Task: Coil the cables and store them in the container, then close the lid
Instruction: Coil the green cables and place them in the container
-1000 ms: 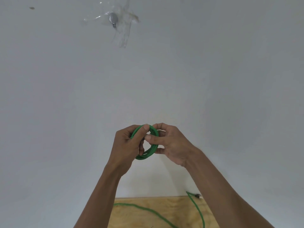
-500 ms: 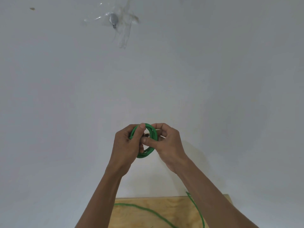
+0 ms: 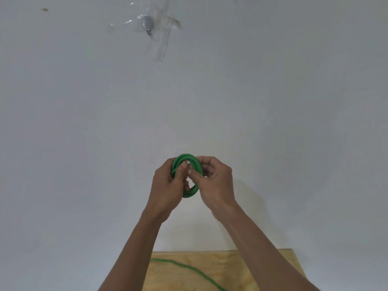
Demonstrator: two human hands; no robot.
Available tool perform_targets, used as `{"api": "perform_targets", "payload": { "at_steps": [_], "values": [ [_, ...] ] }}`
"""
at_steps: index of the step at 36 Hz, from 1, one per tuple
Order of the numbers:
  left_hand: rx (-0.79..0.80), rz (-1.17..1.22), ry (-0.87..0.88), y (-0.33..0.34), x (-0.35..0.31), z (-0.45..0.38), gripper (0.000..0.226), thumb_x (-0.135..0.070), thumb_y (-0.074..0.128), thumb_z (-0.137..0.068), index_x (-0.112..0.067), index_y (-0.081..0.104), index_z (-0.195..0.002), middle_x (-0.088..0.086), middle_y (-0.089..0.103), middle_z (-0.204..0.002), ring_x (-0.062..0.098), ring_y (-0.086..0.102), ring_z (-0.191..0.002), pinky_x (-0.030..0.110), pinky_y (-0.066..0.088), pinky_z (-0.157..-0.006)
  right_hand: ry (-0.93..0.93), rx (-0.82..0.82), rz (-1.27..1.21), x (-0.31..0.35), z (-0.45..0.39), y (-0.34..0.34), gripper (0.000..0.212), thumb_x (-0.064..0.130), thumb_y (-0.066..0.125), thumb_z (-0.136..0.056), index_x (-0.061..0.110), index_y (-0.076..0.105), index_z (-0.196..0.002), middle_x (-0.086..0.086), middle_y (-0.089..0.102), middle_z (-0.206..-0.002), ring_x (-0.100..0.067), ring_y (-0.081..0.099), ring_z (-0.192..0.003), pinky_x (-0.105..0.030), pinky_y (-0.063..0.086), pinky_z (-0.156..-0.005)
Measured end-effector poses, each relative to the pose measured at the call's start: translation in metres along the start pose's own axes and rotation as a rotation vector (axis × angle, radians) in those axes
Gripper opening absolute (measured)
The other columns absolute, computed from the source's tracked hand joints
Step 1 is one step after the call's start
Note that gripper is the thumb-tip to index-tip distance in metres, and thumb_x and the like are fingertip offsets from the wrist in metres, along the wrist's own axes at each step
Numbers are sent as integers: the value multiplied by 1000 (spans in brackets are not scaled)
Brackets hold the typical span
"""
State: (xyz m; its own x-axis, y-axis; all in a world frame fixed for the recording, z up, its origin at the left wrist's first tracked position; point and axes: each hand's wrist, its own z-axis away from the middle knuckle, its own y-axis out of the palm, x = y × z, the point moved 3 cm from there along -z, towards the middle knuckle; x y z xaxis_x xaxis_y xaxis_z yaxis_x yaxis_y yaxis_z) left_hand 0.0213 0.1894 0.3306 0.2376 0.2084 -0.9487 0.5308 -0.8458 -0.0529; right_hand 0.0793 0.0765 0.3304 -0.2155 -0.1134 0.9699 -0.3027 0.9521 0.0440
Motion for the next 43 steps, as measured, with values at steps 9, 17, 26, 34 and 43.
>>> {"api": "perform_targets", "payload": {
  "at_steps": [9,17,26,34,43],
  "values": [
    [-90,30,15,2,1,-3,10,-16,59,-101,-15,68,-105,8,66,-75,18,56,-60,31,52,-57,-36,115,58,3,0,-4,30,13,78,-81,25,67,-106,9,74,-98,-9,71,-89,-26,59,-79],
    [82,35,42,2,-10,-1,15,-15,54,-104,-13,68,-109,0,64,-75,16,55,-62,31,50,-62,-195,60,207,11,-6,-6,19,19,77,-84,24,71,-102,11,73,-85,-10,69,-82,-30,59,-73],
    [73,75,36,7,-17,3,23,-6,54,-100,-16,73,-106,3,69,-81,17,57,-67,25,51,-61,-156,32,105,7,-9,-13,19,14,77,-85,24,75,-101,7,76,-85,-14,74,-84,-39,61,-78],
    [-108,-51,36,9,-7,1,18,-13,59,-100,-22,73,-108,0,68,-73,16,65,-59,29,55,-58,-206,-27,229,2,-7,-8,21,16,73,-88,24,75,-107,9,75,-86,-10,71,-80,-21,57,-73],
    [-114,14,-34,4,-13,4,17,-13,65,-96,-22,76,-104,-2,76,-81,19,75,-71,30,60,-66,-234,18,157,0,-7,-9,25,14,73,-88,21,71,-112,10,75,-97,-8,71,-91,-34,60,-83]
  ]
}}
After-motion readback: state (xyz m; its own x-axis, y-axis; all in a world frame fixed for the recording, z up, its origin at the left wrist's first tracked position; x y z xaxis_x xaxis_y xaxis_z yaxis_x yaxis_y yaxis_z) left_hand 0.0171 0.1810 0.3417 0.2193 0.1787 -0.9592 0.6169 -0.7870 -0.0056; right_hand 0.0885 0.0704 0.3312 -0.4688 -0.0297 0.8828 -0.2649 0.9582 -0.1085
